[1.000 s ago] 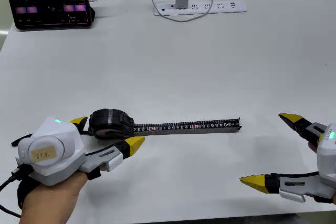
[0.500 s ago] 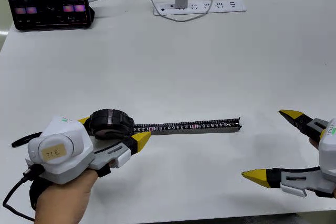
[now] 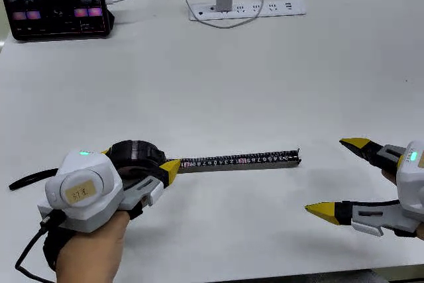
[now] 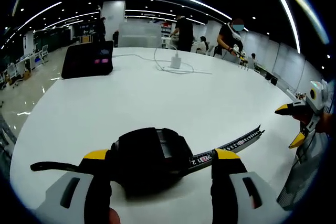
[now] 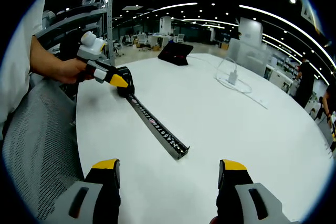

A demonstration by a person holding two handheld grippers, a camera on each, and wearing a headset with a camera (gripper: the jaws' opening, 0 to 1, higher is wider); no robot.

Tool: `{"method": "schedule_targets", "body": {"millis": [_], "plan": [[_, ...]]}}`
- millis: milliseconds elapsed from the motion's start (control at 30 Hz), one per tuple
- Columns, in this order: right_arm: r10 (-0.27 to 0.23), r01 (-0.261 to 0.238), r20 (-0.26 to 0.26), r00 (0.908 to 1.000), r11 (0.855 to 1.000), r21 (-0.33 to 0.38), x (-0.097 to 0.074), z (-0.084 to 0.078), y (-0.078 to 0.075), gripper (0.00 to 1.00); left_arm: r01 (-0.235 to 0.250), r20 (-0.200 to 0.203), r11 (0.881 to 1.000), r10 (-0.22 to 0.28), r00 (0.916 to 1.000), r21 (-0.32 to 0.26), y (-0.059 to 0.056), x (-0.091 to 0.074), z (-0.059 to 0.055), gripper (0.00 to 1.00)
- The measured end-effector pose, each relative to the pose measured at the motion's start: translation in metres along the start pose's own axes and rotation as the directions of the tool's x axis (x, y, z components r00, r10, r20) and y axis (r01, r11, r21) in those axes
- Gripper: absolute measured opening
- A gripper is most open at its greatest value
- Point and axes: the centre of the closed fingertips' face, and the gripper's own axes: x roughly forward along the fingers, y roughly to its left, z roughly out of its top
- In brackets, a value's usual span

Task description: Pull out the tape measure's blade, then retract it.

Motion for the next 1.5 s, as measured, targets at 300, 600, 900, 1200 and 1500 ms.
{"method": "schedule_targets", "body": {"millis": [300, 600, 900, 1200, 1500], "plan": [[0.009, -0.009, -0.005, 0.9999, 1.0, -0.013, 0.001, 0.001, -0.003, 0.71, -0.057, -0.005, 0.997, 0.057, 0.9983, -0.044, 0.008, 0.004, 0.0, 0.67], [0.008, -0.008, -0.015, 0.9999, 0.999, -0.033, 0.004, -0.001, -0.006, 0.68, -0.078, -0.009, 0.996, 0.078, 0.9969, -0.05, 0.012, 0.005, -0.001, 0.63], [0.016, -0.017, -0.022, 0.9996, 0.999, -0.044, 0.006, -0.002, -0.007, 0.64, -0.078, -0.024, 0.996, 0.077, 0.9968, -0.044, 0.012, 0.006, -0.002, 0.62], [0.034, -0.036, -0.031, 0.9989, 0.998, -0.052, 0.009, 0.0, -0.009, 0.6, -0.074, -0.028, 0.996, 0.073, 0.997, -0.046, 0.013, 0.007, -0.002, 0.62], [0.08, -0.087, -0.078, 0.9938, 0.991, -0.1, 0.019, 0.0, -0.014, 0.59, -0.071, -0.03, 0.996, 0.07, 0.9971, -0.047, 0.012, 0.007, -0.002, 0.62]]}}
